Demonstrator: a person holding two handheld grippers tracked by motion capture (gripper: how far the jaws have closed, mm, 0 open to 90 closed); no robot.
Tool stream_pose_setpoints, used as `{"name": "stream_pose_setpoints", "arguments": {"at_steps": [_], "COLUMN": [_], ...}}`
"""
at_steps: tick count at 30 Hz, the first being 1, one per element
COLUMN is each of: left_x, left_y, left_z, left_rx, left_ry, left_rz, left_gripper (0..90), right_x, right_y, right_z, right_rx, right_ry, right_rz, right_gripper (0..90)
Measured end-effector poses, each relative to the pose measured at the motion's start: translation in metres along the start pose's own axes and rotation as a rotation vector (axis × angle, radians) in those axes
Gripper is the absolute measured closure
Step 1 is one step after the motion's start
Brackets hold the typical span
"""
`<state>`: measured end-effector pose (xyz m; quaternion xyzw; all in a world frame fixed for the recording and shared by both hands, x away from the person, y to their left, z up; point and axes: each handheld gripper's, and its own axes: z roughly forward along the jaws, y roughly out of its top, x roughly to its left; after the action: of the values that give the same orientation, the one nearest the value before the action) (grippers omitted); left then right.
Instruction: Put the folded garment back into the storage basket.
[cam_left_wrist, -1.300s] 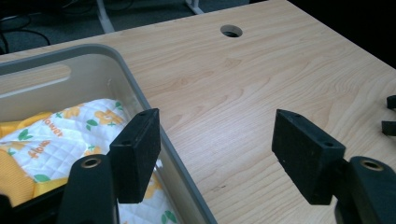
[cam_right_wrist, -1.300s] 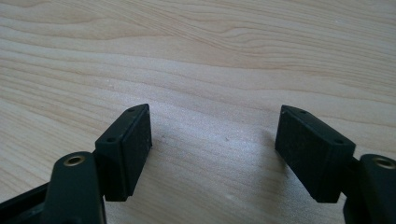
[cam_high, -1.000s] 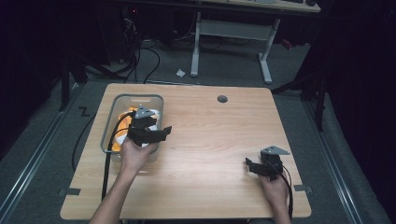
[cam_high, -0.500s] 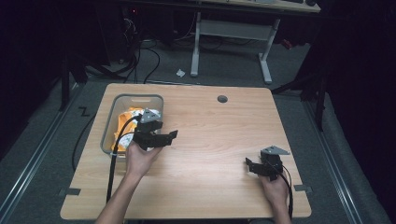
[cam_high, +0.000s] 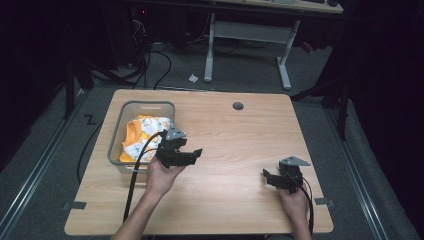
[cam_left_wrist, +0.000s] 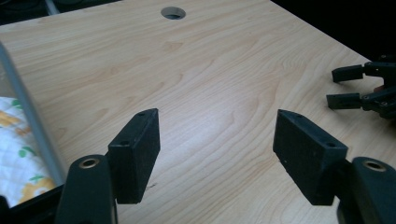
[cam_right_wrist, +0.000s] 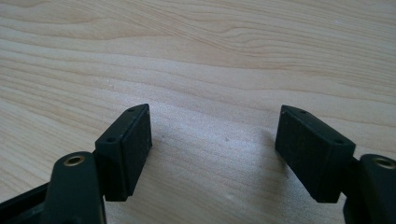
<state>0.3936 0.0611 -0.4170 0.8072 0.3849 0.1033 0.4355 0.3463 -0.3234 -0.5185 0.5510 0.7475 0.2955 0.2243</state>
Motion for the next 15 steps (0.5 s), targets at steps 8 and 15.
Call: {"name": "stream_pose_setpoints", "arguments": {"at_steps": [8, 15], "left_x": [-0.013, -0.017], "left_y": [-0.007, -0.018], "left_z": [0.012, 0.024], "left_rx": [0.015, 0.035], "left_ry": [-0.009, -0.017], "left_rz": [0.017, 0.01], "left_gripper": [32.6, 32.7], "right_x": [0.0, 0.0], "right_y": [0.0, 0.0], "right_z": [0.0, 0.0], "right_rx": [0.0, 0.0], "right_ry": [0.0, 0.0], "right_rz": [0.0, 0.0], "right_gripper": [27.4, 27.4]}}
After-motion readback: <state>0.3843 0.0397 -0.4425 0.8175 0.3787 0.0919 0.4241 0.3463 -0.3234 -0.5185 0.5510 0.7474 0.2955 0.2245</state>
